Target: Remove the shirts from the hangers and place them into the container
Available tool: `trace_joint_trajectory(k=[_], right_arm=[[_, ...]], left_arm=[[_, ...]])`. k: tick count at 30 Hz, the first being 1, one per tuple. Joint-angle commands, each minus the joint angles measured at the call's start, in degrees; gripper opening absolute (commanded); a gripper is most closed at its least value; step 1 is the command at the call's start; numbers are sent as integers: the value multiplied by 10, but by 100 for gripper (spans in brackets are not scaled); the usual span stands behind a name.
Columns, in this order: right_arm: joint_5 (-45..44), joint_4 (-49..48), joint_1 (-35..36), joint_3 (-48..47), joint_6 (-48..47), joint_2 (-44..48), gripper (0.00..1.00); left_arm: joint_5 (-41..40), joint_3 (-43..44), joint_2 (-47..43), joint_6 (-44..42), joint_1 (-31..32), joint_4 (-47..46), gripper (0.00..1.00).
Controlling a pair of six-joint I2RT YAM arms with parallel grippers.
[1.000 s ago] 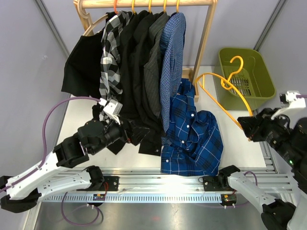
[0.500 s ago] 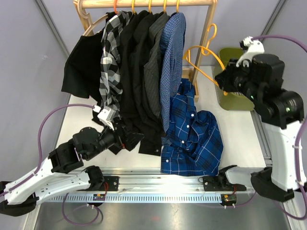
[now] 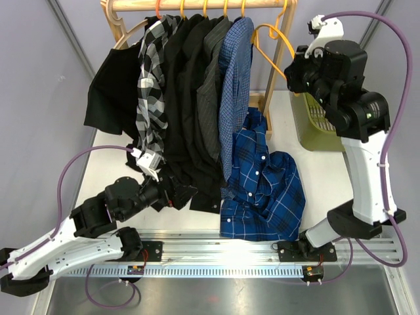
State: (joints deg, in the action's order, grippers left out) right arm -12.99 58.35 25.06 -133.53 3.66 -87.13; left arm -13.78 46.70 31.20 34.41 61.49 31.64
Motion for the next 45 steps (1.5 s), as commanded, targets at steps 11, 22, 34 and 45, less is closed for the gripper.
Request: trace_joint_trajectory(k=[11, 22, 34, 45], right_arm=[[-80, -57, 7, -61, -23, -102, 0], [-78, -77, 28, 180, 49, 85, 78], [-94, -35, 41, 608, 228, 284, 99], [-71, -154, 83, 807, 392, 255, 99]], left_arm=[[-5, -9, -23, 13, 4, -12, 99], [-6, -20, -52, 24, 4, -4, 99], [-2, -22, -48, 29, 4, -5, 99], [5, -37, -52, 43, 5, -9, 99]])
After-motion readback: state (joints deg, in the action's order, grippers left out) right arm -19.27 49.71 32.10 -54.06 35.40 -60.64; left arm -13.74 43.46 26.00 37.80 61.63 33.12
